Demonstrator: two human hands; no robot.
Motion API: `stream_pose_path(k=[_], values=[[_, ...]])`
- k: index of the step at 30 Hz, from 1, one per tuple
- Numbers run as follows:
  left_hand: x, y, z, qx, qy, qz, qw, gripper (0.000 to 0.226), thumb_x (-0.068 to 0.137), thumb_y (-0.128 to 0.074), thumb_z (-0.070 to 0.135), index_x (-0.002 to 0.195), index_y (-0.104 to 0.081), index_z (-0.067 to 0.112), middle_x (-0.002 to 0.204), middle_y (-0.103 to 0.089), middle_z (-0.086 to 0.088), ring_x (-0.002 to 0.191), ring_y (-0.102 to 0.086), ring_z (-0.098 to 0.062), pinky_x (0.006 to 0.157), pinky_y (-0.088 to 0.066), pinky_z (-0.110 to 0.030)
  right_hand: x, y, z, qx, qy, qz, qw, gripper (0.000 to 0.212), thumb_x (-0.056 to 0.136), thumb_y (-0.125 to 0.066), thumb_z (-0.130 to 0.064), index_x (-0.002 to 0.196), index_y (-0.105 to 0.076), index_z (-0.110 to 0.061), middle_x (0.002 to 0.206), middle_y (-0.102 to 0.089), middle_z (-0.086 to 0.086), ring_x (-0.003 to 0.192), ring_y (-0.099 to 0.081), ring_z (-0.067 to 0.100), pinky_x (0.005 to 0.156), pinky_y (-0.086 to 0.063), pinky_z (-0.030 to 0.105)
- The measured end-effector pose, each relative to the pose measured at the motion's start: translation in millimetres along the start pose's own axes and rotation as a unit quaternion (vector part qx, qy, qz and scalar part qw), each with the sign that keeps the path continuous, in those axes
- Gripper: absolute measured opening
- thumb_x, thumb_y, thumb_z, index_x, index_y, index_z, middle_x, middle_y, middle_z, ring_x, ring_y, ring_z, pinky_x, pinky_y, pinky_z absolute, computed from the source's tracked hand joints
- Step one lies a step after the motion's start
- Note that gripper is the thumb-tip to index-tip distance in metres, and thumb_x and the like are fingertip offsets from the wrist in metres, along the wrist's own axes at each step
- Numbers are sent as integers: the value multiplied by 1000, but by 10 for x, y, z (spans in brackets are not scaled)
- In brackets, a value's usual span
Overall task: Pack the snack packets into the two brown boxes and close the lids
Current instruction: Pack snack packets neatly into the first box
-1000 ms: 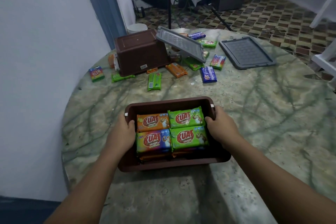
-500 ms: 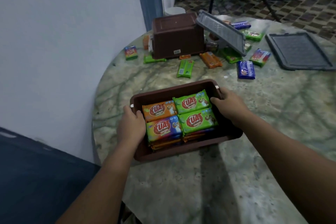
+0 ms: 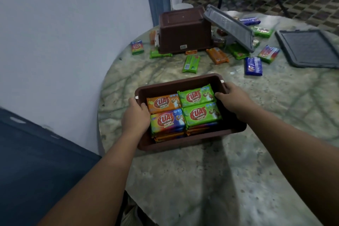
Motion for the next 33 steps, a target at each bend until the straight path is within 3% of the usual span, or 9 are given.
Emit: stream_pose_path(k=[3, 9, 13, 22, 28, 33], values=[[-27, 3, 17, 28, 8, -2, 1000, 31, 106, -38, 31, 127, -44, 9, 97, -58, -10, 95, -59, -38, 73, -38, -38, 78, -36, 27, 16, 11, -15, 1000, 23, 93, -66, -28, 116, -65, -30, 108, -71, 2, 98, -68, 28, 90, -58, 48], [-317, 30, -41, 14, 64, 25, 998, 34, 106, -37, 33, 131, -44, 12, 114, -64, -15, 89, -54, -28, 77, -43, -40, 172, -63, -41, -17, 60, -66, 996, 19, 94, -62, -26, 110, -59, -35, 102, -66, -1, 95, -63, 24, 77, -54, 35], [-696, 34, -161, 17, 130, 57, 990, 30, 106, -36, 32, 126, -42, 11, 106, -60, -14, 91, -56, -34, 77, -44, -42, 188, -147, -110, -30, 92, -129, 987, 28, 88, -63, -32, 117, -61, -33, 110, -71, 0, 103, -66, 28, 94, -55, 49], [-1181, 17, -317, 2, 190, 114, 975, 29, 107, -35, 30, 125, -42, 9, 102, -61, -14, 85, -54, -31, 69, -39, -39, 116, -221, -247, -122, 158, -170, 965, 35, 96, -61, -34, 131, -60, -29, 122, -70, 5, 113, -64, 32, 101, -51, 47], [-1314, 8, -331, 9, 214, 124, 969, 33, 106, -34, 29, 131, -41, 8, 113, -64, -19, 93, -58, -36, 72, -40, -40, 97, -236, -280, -160, 195, -169, 953, 38, 96, -60, -34, 134, -59, -30, 125, -69, 7, 115, -63, 34, 100, -50, 45], [-1523, -28, -316, 0, 252, 149, 956, 31, 106, -35, 27, 130, -41, 8, 111, -64, -18, 85, -51, -31, 72, -39, -41, 90, -211, -313, -173, 232, -176, 941, 34, 97, -62, -30, 131, -63, -26, 122, -70, 7, 112, -64, 33, 92, -50, 38]])
Point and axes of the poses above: each hand's wrist, its own x-axis towards the middle knuckle, its own y-axis out of the back of the hand, z = x × y, the point moved 8 cm from there along x, towards the middle knuckle
